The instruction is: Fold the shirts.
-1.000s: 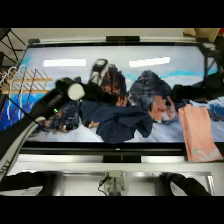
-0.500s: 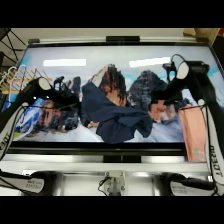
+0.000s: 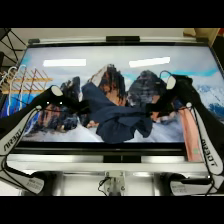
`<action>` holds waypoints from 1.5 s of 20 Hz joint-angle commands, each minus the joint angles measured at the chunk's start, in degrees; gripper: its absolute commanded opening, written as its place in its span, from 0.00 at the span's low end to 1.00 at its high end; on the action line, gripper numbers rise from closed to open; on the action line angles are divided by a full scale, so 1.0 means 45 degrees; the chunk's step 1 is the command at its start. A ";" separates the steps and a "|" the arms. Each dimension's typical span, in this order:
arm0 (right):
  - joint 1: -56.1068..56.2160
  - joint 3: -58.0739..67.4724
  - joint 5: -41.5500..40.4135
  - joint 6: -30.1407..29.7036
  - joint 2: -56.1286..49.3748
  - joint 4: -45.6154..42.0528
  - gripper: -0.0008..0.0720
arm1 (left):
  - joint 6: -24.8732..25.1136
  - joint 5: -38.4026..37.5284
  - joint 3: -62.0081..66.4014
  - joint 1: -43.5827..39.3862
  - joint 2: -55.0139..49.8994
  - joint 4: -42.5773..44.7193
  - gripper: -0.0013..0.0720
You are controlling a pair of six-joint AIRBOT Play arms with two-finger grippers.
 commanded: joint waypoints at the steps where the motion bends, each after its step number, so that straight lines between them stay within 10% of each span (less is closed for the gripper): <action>1: 0.0005 -0.1093 -0.1132 -0.0359 -0.0044 0.0918 0.90 | 0.0083 0.0092 0.0053 -0.0078 -0.0078 -0.0180 0.13; 4: 0.0000 -0.1826 -0.2103 -0.0457 -0.0044 0.1812 0.88 | 0.0651 0.0126 0.0340 -0.0058 0.0296 -0.0136 0.06; 6: 0.0000 -0.2059 -0.2482 -0.0214 -0.0044 0.1880 0.15 | 0.0918 0.0131 0.0457 0.0000 0.0831 0.0131 0.06; 7: 0.0000 -0.2050 -0.2579 -0.0248 -0.0034 0.1899 0.11 | 0.1224 0.0126 0.0495 0.0029 0.1156 0.0345 0.06; 18: 0.0000 0.3939 -0.3118 -0.2365 0.7009 -0.0500 0.11 | 0.1690 0.0714 0.5931 0.0024 0.8913 0.2482 0.06; 23: -0.0005 0.5693 -0.7305 -0.1632 1.1147 -0.0709 0.11 | -0.0845 0.2089 0.9122 0.0024 1.1982 0.3147 0.06; 30: -0.0005 0.5702 -0.6761 -0.0495 1.1929 -0.1957 0.11 | -0.1472 -0.2331 0.8932 0.0024 1.3051 0.5387 0.06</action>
